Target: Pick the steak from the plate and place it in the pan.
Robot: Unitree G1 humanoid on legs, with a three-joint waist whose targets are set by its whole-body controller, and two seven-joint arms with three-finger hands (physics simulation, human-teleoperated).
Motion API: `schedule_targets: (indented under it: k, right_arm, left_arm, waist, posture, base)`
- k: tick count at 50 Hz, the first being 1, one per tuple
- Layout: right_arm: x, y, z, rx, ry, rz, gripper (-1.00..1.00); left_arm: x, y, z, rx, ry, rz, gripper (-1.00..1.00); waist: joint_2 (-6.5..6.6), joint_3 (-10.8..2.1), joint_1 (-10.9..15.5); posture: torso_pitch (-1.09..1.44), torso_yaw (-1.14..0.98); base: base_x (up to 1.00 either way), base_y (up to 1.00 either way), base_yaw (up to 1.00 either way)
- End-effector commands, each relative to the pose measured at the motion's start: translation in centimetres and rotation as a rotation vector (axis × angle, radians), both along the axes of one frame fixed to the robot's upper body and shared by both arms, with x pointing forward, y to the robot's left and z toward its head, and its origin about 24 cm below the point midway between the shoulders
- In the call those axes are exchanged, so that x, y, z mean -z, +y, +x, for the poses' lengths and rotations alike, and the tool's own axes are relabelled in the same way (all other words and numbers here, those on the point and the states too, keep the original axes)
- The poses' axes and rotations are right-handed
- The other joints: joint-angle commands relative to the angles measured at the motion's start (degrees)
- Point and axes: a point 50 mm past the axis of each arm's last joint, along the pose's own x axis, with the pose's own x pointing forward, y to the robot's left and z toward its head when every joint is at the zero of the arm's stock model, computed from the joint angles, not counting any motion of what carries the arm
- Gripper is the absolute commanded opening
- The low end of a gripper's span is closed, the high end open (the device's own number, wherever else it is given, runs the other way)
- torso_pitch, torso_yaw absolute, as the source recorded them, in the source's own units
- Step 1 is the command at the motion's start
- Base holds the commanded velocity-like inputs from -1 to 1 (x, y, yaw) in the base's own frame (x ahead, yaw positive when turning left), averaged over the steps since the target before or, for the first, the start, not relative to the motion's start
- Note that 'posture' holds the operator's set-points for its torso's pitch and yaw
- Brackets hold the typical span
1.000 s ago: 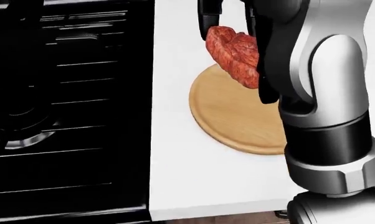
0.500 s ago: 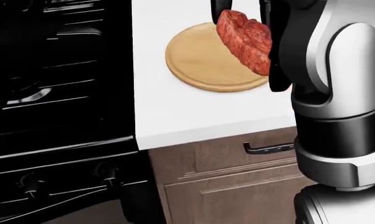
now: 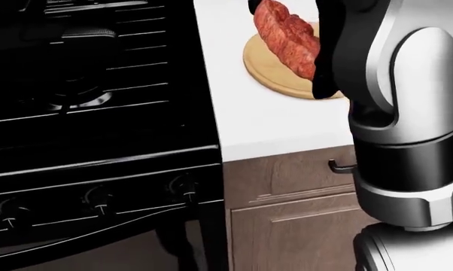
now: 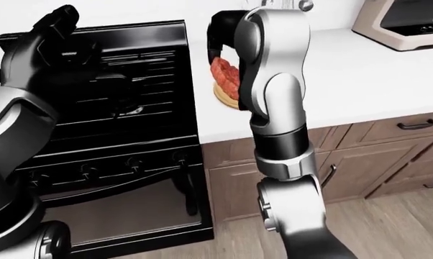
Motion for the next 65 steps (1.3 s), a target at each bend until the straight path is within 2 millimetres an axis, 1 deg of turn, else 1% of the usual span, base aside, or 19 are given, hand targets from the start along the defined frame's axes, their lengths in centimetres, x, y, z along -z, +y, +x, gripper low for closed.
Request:
schedule_targets:
  k: [1,4,8,12,14,15,17,32,34,35,36,39,48,51,53,54,55,56,65]
  right_arm:
    - [-1.66,-0.14,-0.75,0.004,-0.086,0.013,-1.0]
    - [-1.71,-0.14,-0.79,0.004,-0.087,0.016,-1.0]
    - [-1.73,-0.12,-0.8,0.003,-0.088,0.017,-1.0]
    - [-1.71,-0.11,-0.77,0.003,-0.088,0.017,-1.0]
    - [-1.72,-0.11,-0.81,0.004,-0.087,0.016,-1.0]
    - [-1.68,-0.11,-0.81,0.004,-0.086,0.016,-1.0]
    - [-1.71,-0.14,-0.81,0.005,-0.088,0.014,-1.0]
    - [-2.16,-0.12,-0.65,0.003,-0.101,0.009,-1.0]
    - [-2.03,-0.13,-0.68,0.009,-0.087,0.016,-1.0]
    - [-2.04,-0.14,-0.66,0.01,-0.092,0.013,-1.0]
    - [-2.08,-0.11,-0.66,0.009,-0.096,0.011,-1.0]
    - [-2.11,-0.14,-0.69,0.01,-0.096,0.013,-1.0]
    - [-2.06,-0.2,-0.69,0.01,-0.098,0.013,-1.0]
    - [-2.01,-0.21,-0.71,0.01,-0.099,0.012,-1.0]
    - [-2.03,-0.23,-0.75,0.011,-0.099,0.013,-1.0]
    - [-2.0,-0.25,-0.75,0.011,-0.1,0.013,-1.0]
    - [-2.0,-0.26,-0.76,0.011,-0.1,0.013,-1.0]
    - [-2.03,-0.26,-0.76,0.011,-0.1,0.013,-1.0]
    - [-2.16,-0.25,-0.82,0.01,-0.102,0.011,-1.0]
  left_arm:
    - [-1.26,0.03,-0.51,0.001,-0.07,-0.009,1.0]
    - [-1.33,0.0,-0.58,0.002,-0.07,-0.008,1.0]
    - [-1.32,-0.02,-0.57,0.003,-0.07,-0.008,1.0]
    - [-1.36,-0.02,-0.56,0.003,-0.071,-0.008,1.0]
    - [-1.35,0.0,-0.57,0.003,-0.071,-0.008,1.0]
    - [-1.38,0.0,-0.59,0.002,-0.071,-0.008,1.0]
    - [-1.36,0.01,-0.58,0.002,-0.071,-0.009,1.0]
    - [-1.33,-0.01,-0.5,0.002,-0.07,-0.008,1.0]
    - [-1.37,-0.01,-0.52,0.001,-0.07,-0.008,1.0]
    - [-1.39,0.02,-0.53,0.001,-0.071,-0.008,1.0]
    - [-1.4,0.04,-0.53,0.001,-0.071,-0.008,1.0]
    - [-1.38,0.03,-0.57,0.001,-0.071,-0.008,1.0]
    - [-1.47,0.02,-0.63,0.001,-0.073,-0.008,1.0]
    - [-1.48,0.03,-0.62,0.0,-0.073,-0.008,1.0]
    - [-1.44,0.01,-0.62,0.0,-0.073,-0.008,1.0]
    - [-1.45,-0.01,-0.62,0.0,-0.073,-0.007,1.0]
    - [-1.46,-0.01,-0.62,0.0,-0.073,-0.007,1.0]
    - [-1.44,0.0,-0.61,0.0,-0.072,-0.007,1.0]
    - [-1.38,-0.02,-0.62,0.0,-0.072,-0.007,1.0]
  waist:
    - [-0.12,-1.5,0.07]
    - [-1.13,-2.66,1.18]
    - [0.29,-1.52,1.9]
    - [3.79,-1.14,1.52]
    - [7.64,-2.05,1.05]
    - [6.0,-2.19,1.72]
    - [7.87,-1.58,1.29]
    - [1.59,-1.45,1.36]
    - [-0.16,-1.6,0.69]
    - [-3.48,-2.01,0.28]
    - [-1.66,-0.88,0.55]
    - [-2.13,-2.28,1.18]
    - [2.05,-1.04,1.77]
    - [4.08,-1.1,1.46]
    - [6.81,-1.75,1.05]
    - [7.04,-2.74,0.43]
    - [6.44,-1.39,1.42]
    - [7.16,-0.87,1.1]
    - [3.68,-1.04,0.57]
  posture:
    - [0.0,0.0]
    - [0.0,0.0]
    - [0.0,0.0]
    - [0.0,0.0]
    - [0.0,0.0]
    - [0.0,0.0]
    - [0.0,0.0]
    - [0.0,0.0]
    - [0.0,0.0]
    - [0.0,0.0]
    - [0.0,0.0]
    - [0.0,0.0]
    - [0.0,0.0]
    - [0.0,0.0]
    - [0.0,0.0]
    - [0.0,0.0]
    - [0.0,0.0]
    - [0.0,0.0]
    - [0.0,0.0]
  base:
    - [0.0,0.25,0.0]
    - [0.0,0.33,0.0]
    - [0.0,0.35,0.0]
    - [0.0,0.35,0.0]
    - [0.0,0.35,0.0]
    - [0.0,0.0,0.35]
    - [0.0,0.0,0.35]
    - [0.0,0.0,0.37]
    - [0.0,0.2,0.19]
    - [0.0,0.38,0.0]
    - [0.0,0.39,0.0]
    - [0.0,0.39,0.0]
    - [0.0,0.39,0.0]
    - [0.0,0.4,0.0]
    - [0.0,0.39,0.0]
    - [0.0,0.39,0.0]
    - [0.0,0.4,0.0]
    - [0.0,0.38,0.0]
    - [0.0,0.39,0.0]
